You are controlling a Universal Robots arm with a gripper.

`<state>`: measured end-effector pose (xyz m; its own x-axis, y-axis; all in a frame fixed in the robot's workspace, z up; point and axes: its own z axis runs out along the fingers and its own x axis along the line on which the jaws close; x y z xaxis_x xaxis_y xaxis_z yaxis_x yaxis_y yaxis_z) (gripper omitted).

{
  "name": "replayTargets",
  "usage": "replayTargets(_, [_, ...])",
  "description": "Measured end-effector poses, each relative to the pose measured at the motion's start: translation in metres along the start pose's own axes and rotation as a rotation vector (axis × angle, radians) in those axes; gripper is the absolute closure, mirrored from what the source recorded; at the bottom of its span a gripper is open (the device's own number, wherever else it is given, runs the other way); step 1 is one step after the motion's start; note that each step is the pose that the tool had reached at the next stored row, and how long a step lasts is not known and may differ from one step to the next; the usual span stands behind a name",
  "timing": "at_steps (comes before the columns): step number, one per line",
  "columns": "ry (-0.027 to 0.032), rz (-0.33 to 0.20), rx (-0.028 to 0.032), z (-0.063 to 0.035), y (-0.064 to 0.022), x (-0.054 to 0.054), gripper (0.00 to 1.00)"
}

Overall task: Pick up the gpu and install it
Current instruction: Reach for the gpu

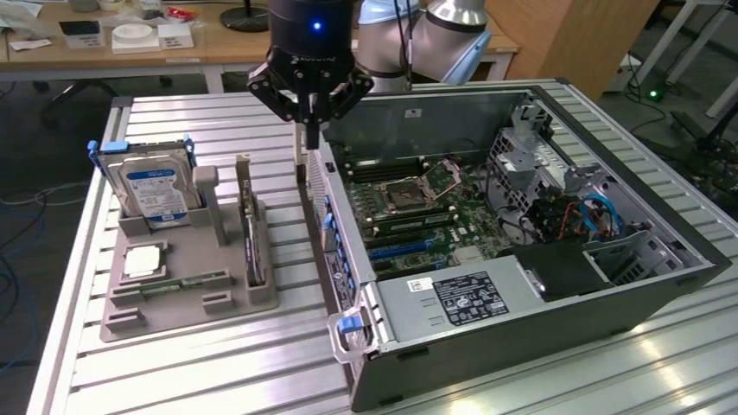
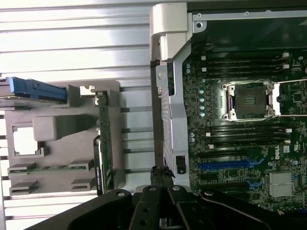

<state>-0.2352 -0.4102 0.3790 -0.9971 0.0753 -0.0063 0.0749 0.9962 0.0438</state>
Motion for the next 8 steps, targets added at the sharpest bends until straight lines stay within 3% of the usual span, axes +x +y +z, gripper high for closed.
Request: replayTargets(8, [0.0003,0.000,0.0000,0.0005,-0.0015,0.0042,0.89])
